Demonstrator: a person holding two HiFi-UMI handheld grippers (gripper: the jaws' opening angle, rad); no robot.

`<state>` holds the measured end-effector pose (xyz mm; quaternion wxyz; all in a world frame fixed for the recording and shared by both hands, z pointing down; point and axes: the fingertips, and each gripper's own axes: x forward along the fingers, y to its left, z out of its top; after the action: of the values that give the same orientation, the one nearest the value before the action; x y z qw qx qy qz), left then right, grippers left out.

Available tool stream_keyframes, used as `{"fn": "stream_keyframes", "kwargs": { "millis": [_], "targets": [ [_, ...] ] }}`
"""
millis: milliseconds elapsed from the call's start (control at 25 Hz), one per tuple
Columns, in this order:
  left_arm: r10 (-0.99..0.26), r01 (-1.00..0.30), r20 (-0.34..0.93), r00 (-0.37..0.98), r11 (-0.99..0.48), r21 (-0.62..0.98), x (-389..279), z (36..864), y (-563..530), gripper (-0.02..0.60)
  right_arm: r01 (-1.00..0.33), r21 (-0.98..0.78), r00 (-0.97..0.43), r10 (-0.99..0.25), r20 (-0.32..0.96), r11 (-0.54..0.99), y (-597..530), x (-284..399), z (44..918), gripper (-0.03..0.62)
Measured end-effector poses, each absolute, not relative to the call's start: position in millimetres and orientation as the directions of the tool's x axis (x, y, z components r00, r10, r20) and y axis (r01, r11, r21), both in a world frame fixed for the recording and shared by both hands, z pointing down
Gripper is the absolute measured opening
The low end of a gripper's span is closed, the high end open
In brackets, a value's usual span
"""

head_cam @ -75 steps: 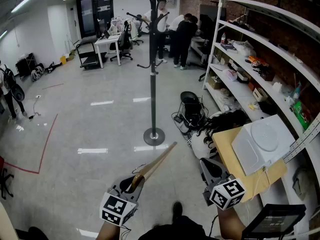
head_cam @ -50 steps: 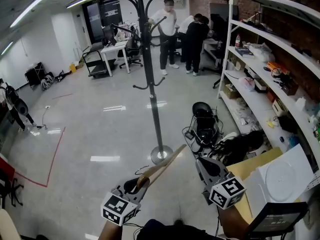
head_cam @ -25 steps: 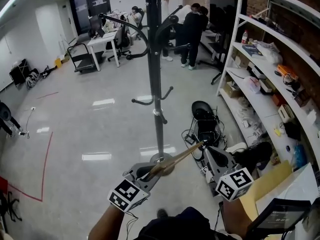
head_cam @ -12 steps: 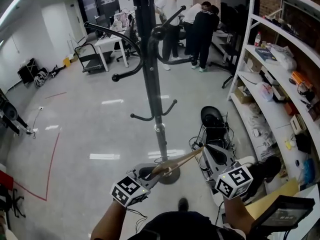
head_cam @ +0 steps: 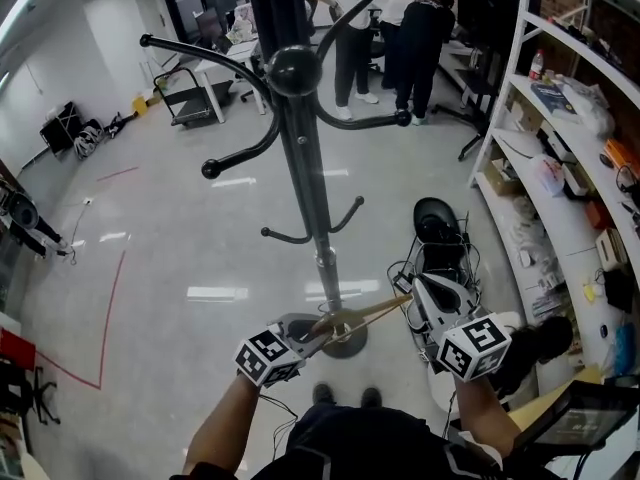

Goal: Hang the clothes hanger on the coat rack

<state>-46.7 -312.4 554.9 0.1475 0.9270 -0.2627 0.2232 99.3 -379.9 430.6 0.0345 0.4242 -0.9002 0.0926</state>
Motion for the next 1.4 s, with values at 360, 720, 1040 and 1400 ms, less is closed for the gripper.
{"fn": "stream_keyframes", "kwargs": {
  "millis": [360, 720, 1040, 1400],
  "targets": [
    [-0.362, -0.504, 0.503, 0.785, -0.845, 0.178, -61, 577, -340, 0.052, -0.810, -0.142, -0.587, -0.785, 0.199, 0.569, -401, 93, 448, 0.006],
    [-0.302, -0.466, 0.560, 0.771, -0.868, 0.173, -64, 615, -373, 0.052, -0.845, -0.127, -0.534, -0.816, 0.219, 0.519, -407, 101, 455, 0.006],
    [-0.281, -0.445, 0.559, 0.780, -0.877, 0.180, -59, 622, -392, 0.052, -0.857, -0.126, -0.515, -0.823, 0.239, 0.500, -412, 103, 458, 0.006],
    [-0.258, -0.442, 0.586, 0.768, -0.876, 0.193, -60, 640, -397, 0.052, -0.856, -0.140, -0.517, -0.819, 0.248, 0.498, -416, 103, 462, 0.006]
  ]
}}
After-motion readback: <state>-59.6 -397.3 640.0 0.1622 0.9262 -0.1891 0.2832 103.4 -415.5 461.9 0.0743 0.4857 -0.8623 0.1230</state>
